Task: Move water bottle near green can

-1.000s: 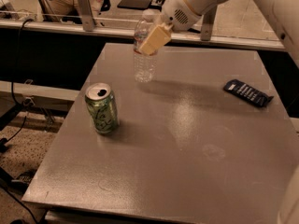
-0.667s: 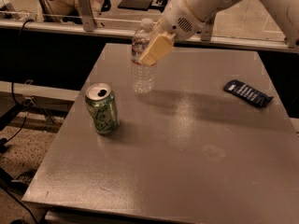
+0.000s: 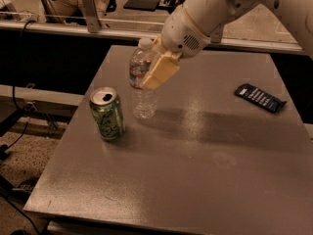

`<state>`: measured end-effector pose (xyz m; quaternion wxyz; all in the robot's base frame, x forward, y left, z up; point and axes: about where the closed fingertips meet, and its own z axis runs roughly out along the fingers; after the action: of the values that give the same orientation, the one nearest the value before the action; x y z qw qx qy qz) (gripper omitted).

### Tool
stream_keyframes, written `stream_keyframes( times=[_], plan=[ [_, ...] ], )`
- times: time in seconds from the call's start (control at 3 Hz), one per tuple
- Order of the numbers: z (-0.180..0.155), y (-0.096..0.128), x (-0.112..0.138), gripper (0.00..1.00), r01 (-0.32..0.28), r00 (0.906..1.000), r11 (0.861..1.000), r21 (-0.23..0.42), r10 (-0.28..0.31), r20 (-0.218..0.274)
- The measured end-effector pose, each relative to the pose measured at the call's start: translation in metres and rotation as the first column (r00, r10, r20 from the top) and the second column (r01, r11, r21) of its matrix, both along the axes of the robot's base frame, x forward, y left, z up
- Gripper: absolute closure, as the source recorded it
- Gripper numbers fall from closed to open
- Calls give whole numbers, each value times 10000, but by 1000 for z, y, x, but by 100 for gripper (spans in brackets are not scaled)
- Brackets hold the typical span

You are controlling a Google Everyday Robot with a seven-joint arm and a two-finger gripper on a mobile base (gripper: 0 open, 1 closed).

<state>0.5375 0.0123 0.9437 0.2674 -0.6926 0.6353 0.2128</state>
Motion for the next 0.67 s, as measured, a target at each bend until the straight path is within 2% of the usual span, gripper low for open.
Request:
stream_keyframes(
  times=[0.33,0.67],
  plan=[
    [-5,8,-16,83,-622,9981,9980,-100,622,-28],
    [-9,13,-25,61,-977,9952,9951,-184,977,-3]
  ],
)
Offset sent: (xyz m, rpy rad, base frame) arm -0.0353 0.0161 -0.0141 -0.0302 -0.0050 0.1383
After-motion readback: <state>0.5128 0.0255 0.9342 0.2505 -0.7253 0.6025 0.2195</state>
